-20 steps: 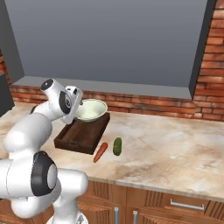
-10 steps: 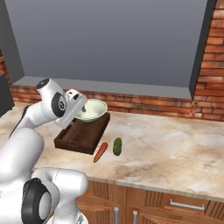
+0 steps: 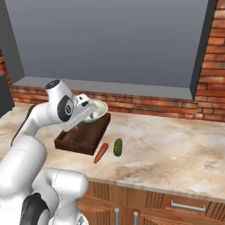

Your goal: Place the two vegetables and bowl onto the tray for setting up a vegetable dip station.

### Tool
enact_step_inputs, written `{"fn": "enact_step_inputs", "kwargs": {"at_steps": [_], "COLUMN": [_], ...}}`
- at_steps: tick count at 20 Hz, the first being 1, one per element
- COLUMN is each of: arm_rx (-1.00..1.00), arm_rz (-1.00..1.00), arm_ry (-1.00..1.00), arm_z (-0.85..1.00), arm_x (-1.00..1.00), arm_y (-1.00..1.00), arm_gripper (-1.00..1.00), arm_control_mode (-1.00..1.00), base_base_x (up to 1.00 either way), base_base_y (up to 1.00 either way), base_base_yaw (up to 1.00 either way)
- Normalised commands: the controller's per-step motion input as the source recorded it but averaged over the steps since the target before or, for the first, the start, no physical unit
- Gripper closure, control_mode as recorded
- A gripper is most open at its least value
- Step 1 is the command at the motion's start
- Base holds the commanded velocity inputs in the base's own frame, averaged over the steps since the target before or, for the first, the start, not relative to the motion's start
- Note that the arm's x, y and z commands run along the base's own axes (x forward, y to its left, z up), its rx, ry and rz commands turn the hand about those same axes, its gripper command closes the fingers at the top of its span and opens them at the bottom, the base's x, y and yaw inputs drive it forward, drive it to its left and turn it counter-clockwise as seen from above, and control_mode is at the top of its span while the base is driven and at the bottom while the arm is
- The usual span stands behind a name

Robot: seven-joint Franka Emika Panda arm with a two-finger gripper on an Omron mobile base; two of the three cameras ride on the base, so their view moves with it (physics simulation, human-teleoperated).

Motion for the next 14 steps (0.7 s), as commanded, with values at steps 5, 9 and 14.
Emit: {"fn": "enact_step_inputs", "kwargs": {"at_steps": [5, 9, 14], "arm_rx": [0.13, 0.13, 0.14], "arm_rz": [-0.22, -0.23, -0.19], "arm_ry": [0.00, 0.00, 0.00], "arm_z": [0.00, 0.00, 0.00], "arm_x": [-0.01, 0.00, 0.00], "arm_y": [-0.29, -0.27, -0.29], "arm_gripper": [-1.00, -1.00, -1.00], "arm_control_mode": [-1.00, -1.00, -1.00], "base_base_x": [0.00, 0.00, 0.00], "base_base_y": [0.00, 0.00, 0.00], "base_base_yaw": [0.00, 0.00, 0.00]}}
